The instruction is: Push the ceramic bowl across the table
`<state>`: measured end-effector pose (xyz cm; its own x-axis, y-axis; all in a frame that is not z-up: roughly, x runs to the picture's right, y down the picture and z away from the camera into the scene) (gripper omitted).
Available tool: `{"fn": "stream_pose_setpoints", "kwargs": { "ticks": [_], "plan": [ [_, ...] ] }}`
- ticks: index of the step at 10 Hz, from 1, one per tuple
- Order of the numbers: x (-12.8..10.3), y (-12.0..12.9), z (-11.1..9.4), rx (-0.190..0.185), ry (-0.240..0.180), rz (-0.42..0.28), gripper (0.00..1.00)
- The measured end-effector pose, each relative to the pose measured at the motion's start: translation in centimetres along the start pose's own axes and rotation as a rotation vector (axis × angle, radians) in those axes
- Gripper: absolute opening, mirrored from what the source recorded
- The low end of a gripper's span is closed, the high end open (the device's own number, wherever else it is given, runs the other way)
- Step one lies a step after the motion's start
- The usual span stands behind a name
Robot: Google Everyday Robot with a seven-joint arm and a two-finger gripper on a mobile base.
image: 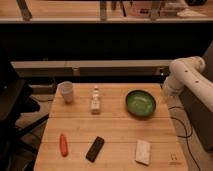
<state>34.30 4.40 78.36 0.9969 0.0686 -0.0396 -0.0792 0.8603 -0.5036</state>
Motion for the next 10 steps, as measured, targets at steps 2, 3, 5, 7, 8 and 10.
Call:
{"fn": "stream_pose_setpoints", "kwargs": {
  "ticks": [2,3,5,7,8,10],
  "plan": [
    [0.7,-0.2,0.8,-0.004,-0.004,0.013,0.08],
    [1.2,-0.2,1.5,-0.008,-0.010,0.022,0.03],
    [1.3,-0.3,2.0,-0.009,-0.016,0.035,0.03],
    [1.3,-0.6,2.5,-0.012,-0.021,0.048,0.03],
    [1.5,-0.6,2.7,-0.014,-0.021,0.052,0.03],
    [1.9,-0.5,3.5,-0.021,-0.023,0.064,0.03]
  ]
}}
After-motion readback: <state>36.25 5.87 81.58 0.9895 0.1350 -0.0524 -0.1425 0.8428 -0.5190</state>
